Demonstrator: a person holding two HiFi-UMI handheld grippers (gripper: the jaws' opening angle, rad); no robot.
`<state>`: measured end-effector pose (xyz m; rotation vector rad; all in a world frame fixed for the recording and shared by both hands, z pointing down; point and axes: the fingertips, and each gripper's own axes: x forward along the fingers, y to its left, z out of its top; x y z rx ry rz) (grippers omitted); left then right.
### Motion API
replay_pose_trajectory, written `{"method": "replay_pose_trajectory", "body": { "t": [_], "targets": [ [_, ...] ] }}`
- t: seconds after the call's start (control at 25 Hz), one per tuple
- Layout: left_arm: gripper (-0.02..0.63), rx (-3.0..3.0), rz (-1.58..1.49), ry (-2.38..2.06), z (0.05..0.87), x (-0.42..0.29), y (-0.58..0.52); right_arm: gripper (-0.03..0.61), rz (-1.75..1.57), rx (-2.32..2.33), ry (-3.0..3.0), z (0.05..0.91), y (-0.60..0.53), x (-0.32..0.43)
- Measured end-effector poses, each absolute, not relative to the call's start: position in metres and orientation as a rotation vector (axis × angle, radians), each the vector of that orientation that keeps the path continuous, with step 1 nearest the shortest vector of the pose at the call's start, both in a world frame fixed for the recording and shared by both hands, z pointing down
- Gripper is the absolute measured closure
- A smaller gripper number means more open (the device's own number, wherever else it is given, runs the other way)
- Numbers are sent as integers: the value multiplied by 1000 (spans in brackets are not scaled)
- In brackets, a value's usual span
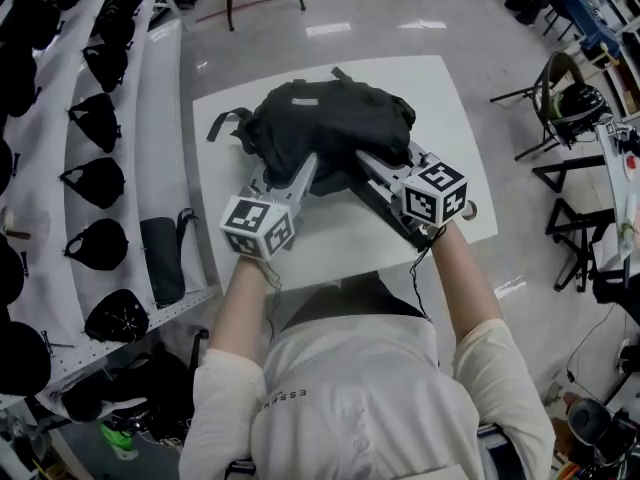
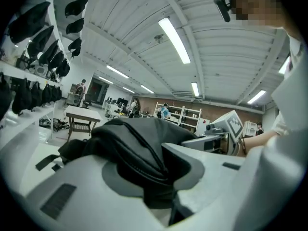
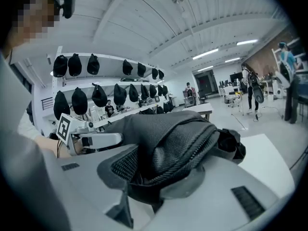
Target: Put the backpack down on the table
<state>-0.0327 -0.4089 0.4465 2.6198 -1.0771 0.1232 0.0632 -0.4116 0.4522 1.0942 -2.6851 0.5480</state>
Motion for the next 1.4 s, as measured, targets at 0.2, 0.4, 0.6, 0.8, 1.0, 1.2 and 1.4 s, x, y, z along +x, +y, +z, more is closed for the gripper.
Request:
{"method": "replay_pose_trajectory", "body": {
  "t": [0.2, 0.4, 0.6, 0.8, 1.0, 1.2, 1.4],
  "targets": [
    [508, 2549, 122, -1031, 462, -32, -383, 411, 651, 1132, -2647, 469, -386, 66],
    [506, 2503, 131, -1041, 479, -30, -358, 399, 727, 1166, -2615, 486, -361, 70],
    [497, 2477, 139, -1090, 497, -31, -339, 390, 738, 1186, -2590, 504, -341, 72],
    [488, 2495, 157, -1158, 519, -30, -317, 368, 661, 1182, -2542, 529, -320, 76],
    [443, 2478, 215, -1323, 545, -36, -301, 333, 571, 1198, -2450, 560, -302, 80],
    [356, 2315, 327, -1442, 582, -50, -284, 310, 604, 1200, -2366, 597, -284, 79],
    [317, 2242, 434, -1500, 603, -57, -274, 279, 627, 1263, -2292, 619, -275, 84]
  ]
}}
